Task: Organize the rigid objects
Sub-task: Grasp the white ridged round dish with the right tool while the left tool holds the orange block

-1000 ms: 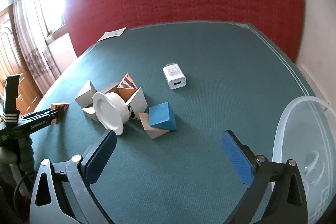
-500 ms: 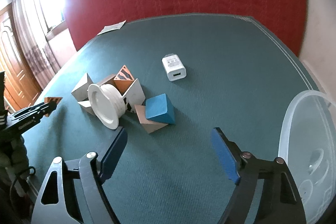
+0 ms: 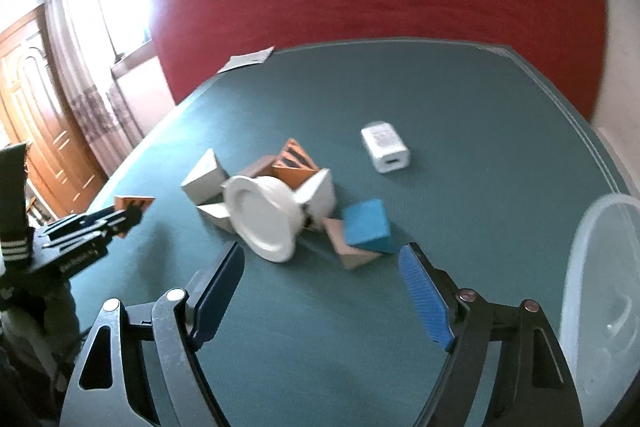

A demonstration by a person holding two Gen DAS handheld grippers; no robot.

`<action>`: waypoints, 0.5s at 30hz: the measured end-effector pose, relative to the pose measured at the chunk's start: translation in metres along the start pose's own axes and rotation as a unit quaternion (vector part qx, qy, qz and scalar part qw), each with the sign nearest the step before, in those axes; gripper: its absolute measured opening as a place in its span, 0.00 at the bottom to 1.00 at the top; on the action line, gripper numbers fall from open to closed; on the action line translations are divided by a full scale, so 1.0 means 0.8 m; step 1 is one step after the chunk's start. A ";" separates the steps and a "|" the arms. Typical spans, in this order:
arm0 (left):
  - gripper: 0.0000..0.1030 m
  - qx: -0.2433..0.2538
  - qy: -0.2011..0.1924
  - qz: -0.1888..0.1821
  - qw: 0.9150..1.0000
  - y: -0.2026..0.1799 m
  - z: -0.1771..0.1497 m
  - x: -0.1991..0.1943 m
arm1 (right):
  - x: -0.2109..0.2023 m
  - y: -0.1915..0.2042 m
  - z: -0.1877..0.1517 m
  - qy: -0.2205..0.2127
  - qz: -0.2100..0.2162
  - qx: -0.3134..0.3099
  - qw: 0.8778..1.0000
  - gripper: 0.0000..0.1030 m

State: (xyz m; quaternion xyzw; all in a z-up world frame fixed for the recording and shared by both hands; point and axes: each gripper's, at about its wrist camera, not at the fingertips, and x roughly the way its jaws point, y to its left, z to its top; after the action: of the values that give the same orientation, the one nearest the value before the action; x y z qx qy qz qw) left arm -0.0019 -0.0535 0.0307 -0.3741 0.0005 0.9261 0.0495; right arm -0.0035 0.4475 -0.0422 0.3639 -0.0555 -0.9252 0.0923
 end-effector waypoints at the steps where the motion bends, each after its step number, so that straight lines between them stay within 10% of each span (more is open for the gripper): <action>1: 0.31 0.000 0.001 -0.001 1.000 -0.001 0.000 0.001 | 0.003 0.004 0.002 0.001 0.004 -0.002 1.000 0.78; 15: 0.31 -0.006 0.002 -0.003 1.000 0.001 -0.001 -0.001 | 0.054 0.031 0.028 0.022 0.041 -0.010 0.999 0.76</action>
State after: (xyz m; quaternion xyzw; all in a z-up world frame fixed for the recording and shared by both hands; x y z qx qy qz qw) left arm -0.0007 -0.0545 0.0308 -0.3763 -0.0059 0.9251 0.0498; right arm -0.0465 0.4153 -0.0507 0.3804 -0.0588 -0.9130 0.1349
